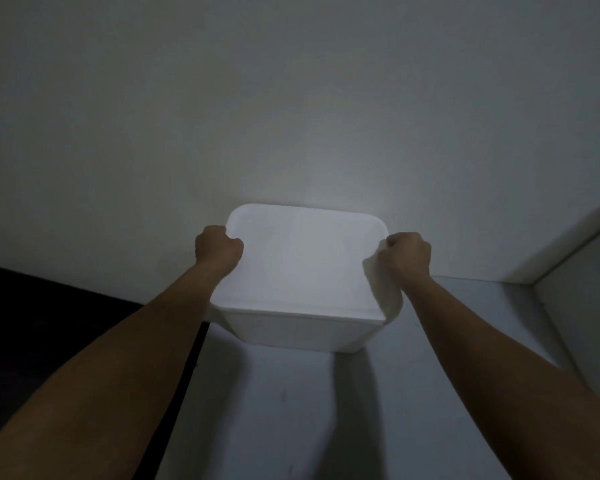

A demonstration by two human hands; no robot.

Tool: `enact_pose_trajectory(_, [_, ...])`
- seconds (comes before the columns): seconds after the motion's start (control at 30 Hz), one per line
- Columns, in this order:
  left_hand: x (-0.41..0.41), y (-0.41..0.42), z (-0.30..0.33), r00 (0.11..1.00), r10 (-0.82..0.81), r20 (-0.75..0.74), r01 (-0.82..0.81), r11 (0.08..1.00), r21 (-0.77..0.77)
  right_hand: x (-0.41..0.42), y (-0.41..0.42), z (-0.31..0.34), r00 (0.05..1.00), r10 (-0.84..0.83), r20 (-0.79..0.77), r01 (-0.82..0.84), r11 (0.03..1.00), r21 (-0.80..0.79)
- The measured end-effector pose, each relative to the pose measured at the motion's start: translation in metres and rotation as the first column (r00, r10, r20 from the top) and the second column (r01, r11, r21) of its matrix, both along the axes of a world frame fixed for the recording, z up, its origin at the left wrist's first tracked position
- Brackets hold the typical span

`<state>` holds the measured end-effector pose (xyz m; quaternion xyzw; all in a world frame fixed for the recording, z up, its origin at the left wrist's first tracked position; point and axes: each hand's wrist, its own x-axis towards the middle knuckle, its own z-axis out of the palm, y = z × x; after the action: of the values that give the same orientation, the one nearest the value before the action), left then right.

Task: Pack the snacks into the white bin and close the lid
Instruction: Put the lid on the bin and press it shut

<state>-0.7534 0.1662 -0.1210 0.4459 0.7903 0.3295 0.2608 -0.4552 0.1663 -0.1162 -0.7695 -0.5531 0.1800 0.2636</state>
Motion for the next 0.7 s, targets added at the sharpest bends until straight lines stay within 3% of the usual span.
enact_pose_trajectory(0.1, [-0.004,-0.004,-0.008,0.996,-0.070,-0.052,0.069,0.997,-0.025,-0.008,-0.012,-0.010,0.999,0.030,-0.038,-0.029,0.999,0.046])
enact_pose_trajectory(0.27, [-0.010,-0.010,-0.017,0.983,-0.124,-0.133,0.118,0.992,-0.053,-0.013,-0.026,-0.021,0.998,0.048,0.030,-0.050,0.996,0.076])
enact_pose_trajectory(0.43, [-0.001,-0.017,-0.018,0.962,-0.173,-0.209,0.162,0.984,-0.070,-0.020,-0.034,-0.022,0.977,0.056,0.207,-0.058,0.998,0.003])
enact_pose_trajectory(0.57, [0.027,-0.029,-0.016,0.795,-0.278,-0.539,0.278,0.957,-0.084,-0.035,-0.037,-0.010,0.930,0.110,0.351,-0.085,0.993,-0.088])
enact_pose_trajectory(0.7, [0.063,-0.051,-0.020,0.667,-0.405,-0.625,0.442,0.891,-0.104,-0.053,-0.047,-0.015,0.876,0.233,0.423,-0.233,0.971,-0.053])
